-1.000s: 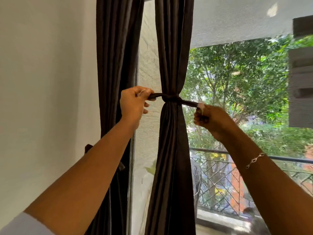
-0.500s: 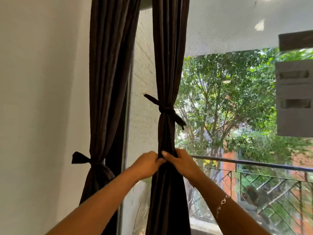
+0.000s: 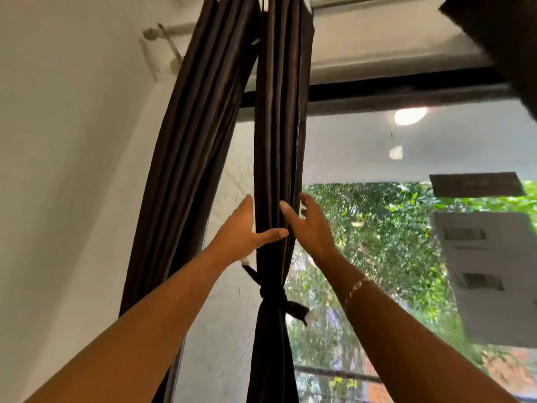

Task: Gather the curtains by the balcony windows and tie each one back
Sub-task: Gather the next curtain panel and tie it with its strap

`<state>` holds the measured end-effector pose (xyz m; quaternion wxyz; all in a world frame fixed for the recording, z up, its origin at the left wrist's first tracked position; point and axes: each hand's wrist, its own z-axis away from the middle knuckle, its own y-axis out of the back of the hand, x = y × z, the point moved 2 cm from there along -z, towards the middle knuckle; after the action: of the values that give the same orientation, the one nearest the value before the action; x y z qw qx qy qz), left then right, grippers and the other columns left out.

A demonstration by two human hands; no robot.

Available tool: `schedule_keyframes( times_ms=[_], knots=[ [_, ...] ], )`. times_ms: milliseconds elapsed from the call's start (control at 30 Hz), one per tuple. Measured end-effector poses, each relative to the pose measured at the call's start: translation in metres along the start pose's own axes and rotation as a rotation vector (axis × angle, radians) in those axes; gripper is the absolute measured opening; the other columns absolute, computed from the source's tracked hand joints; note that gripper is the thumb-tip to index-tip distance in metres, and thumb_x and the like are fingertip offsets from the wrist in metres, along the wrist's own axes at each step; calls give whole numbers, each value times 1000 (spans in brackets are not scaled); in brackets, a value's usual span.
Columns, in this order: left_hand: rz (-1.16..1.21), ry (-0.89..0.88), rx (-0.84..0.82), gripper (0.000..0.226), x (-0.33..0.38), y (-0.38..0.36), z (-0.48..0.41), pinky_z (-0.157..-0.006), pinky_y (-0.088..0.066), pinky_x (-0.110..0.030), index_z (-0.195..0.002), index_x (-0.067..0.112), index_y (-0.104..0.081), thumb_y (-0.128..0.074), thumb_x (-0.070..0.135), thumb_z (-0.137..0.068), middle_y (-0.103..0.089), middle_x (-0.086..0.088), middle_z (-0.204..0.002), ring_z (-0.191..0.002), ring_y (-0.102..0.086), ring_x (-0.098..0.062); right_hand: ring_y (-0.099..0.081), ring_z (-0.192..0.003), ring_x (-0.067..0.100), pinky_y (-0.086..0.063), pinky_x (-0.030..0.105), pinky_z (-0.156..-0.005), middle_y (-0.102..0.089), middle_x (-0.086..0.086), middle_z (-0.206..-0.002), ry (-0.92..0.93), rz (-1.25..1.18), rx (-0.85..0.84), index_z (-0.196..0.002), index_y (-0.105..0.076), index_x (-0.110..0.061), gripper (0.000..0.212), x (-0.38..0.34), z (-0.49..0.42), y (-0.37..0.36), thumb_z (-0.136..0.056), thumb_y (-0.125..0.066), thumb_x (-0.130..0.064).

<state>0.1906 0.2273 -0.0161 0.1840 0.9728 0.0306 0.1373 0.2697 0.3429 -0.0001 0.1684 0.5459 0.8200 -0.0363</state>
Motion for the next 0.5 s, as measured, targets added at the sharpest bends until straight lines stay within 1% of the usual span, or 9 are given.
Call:
schedule_keyframes(
  times_ms=[67, 167, 233, 267, 333, 400, 433, 467, 500],
  knots=[
    [21, -39, 22, 108, 4, 1, -16, -113, -17, -31, -148, 14, 4, -63, 56, -74, -4, -6, -158, -144, -11, -20, -44, -129, 25, -39, 43, -106, -44, 8, -143, 28, -15, -2, -141, -34, -14, 65, -17, -27, 1, -88, -54, -46],
    [121, -55, 17, 113, 7, 0, -39, -115, -21, -34, -149, 15, 3, -68, 54, -71, -6, -4, -158, -144, -14, -19, -47, -126, 27, -42, 37, -100, -48, 9, -139, 69, -3, 2, -137, -35, -10, 66, -37, -57, -1, -86, -58, -45],
    [195, -45, 5, 111, 9, -2, -52, -115, -25, -37, -149, 14, -1, -71, 51, -70, -12, -5, -157, -143, -19, -21, -46, -126, 30, -42, 37, -98, -46, 13, -139, 53, 34, -14, -137, -33, -6, 70, -46, -72, -5, -85, -60, -45],
    [229, -48, 14, 108, 9, -4, -57, -113, -29, -39, -148, 14, -6, -71, 49, -70, -19, -6, -155, -141, -25, -22, -46, -126, 30, -42, 37, -97, -45, 14, -139, 34, 42, -23, -137, -32, -4, 73, -49, -77, -8, -84, -61, -45],
    [304, -56, 71, 100, 4, -5, -64, -105, -38, -37, -146, 13, -16, -74, 43, -70, -35, -5, -148, -133, -38, -22, -48, -124, 31, -42, 34, -91, -47, 15, -136, -12, 34, -14, -135, -32, -1, 75, -52, -86, -13, -82, -65, -43],
    [347, -84, 115, 90, -2, -5, -70, -89, -44, -23, -141, 17, -26, -78, 33, -69, -48, 2, -135, -120, -48, -15, -51, -119, 32, -44, 34, -87, -49, 16, -133, -79, -17, 4, -131, -35, -1, 75, -54, -91, -18, -79, -68, -43],
    [378, -110, 109, 86, -4, -6, -70, -81, -43, -14, -140, 18, -29, -78, 27, -70, -51, 6, -128, -114, -49, -11, -51, -118, 32, -45, 36, -89, -50, 16, -131, -109, -32, 4, -130, -36, 0, 75, -55, -93, -22, -78, -70, -43],
    [431, -139, 91, 78, -5, -7, -73, -75, -46, -11, -139, 19, -29, -74, 21, -75, -52, 8, -122, -111, -49, -9, -51, -118, 33, -45, 38, -91, -50, 16, -130, -126, -16, 5, -128, -36, 0, 75, -55, -95, -27, -77, -70, -43],
    [492, -183, 73, 66, -2, -11, -75, -71, -50, -12, -139, 19, -29, -64, 14, -83, -51, 7, -120, -112, -50, -12, -51, -118, 34, -46, 41, -93, -50, 17, -130, -136, 33, 2, -128, -36, -1, 74, -55, -97, -31, -77, -70, -42]
  ],
)
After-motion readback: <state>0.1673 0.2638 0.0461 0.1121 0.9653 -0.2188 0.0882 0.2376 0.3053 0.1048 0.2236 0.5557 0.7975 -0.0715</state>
